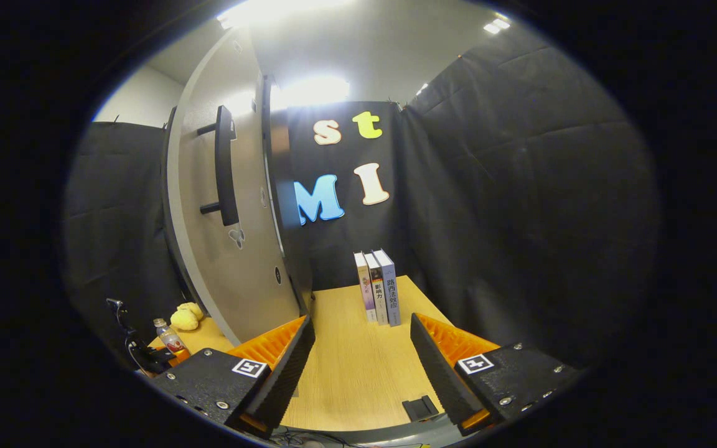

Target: Open the cabinet door with the right hand, grasp the bottle in the cabinet with the left hand and place it on the coaster, then close the cabinet door with the right hand.

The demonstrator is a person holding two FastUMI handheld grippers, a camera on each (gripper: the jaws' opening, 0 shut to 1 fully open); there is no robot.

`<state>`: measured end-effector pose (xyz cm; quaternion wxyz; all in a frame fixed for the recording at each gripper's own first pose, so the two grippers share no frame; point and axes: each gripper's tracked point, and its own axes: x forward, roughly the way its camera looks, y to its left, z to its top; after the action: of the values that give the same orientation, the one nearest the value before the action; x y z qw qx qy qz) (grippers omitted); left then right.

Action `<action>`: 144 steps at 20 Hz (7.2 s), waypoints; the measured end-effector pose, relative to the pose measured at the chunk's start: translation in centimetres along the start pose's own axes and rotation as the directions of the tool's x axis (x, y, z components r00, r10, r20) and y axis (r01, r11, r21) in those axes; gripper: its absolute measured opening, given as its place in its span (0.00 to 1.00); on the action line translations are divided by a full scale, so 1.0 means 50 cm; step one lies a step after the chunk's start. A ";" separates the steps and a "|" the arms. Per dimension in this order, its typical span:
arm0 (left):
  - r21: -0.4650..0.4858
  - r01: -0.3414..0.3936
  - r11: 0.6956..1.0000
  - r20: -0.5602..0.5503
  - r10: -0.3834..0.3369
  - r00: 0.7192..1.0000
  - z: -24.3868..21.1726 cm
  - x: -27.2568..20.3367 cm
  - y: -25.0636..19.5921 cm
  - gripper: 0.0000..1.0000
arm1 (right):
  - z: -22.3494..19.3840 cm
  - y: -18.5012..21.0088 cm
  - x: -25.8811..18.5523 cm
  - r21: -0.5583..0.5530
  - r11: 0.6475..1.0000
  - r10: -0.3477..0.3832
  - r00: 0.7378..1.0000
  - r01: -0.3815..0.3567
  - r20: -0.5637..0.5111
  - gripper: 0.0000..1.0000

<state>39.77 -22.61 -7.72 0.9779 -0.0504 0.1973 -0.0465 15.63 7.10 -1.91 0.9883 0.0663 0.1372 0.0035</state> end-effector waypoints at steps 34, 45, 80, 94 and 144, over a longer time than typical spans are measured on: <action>0.003 -0.083 0.997 0.041 0.083 0.996 0.072 0.002 0.001 0.86 | -0.005 0.024 0.063 0.041 0.996 0.085 0.996 -0.085 -0.002 0.96; -0.011 -0.126 0.992 0.145 0.127 0.981 0.203 -0.018 0.041 0.89 | 0.145 -0.006 0.101 -0.002 1.000 -0.007 0.992 0.007 0.126 0.95; -0.048 -0.076 0.996 0.220 0.084 0.972 0.272 -0.048 0.211 0.86 | 0.279 0.202 -0.010 -0.090 0.931 -0.308 0.895 0.353 0.323 0.92; -0.079 -0.059 0.995 0.220 0.075 0.973 0.265 -0.071 0.273 0.86 | 0.256 0.346 -0.028 -0.115 0.963 -0.194 0.924 0.243 0.329 0.93; -0.062 -0.232 0.971 0.228 0.240 0.944 0.243 -0.188 0.441 0.86 | 0.179 0.704 0.103 -0.220 0.966 0.180 0.961 -0.133 0.209 0.94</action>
<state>37.47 1.27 4.42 0.9918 -0.0482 0.0863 0.0805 23.42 40.95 9.88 0.9957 -0.0245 0.0164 0.0883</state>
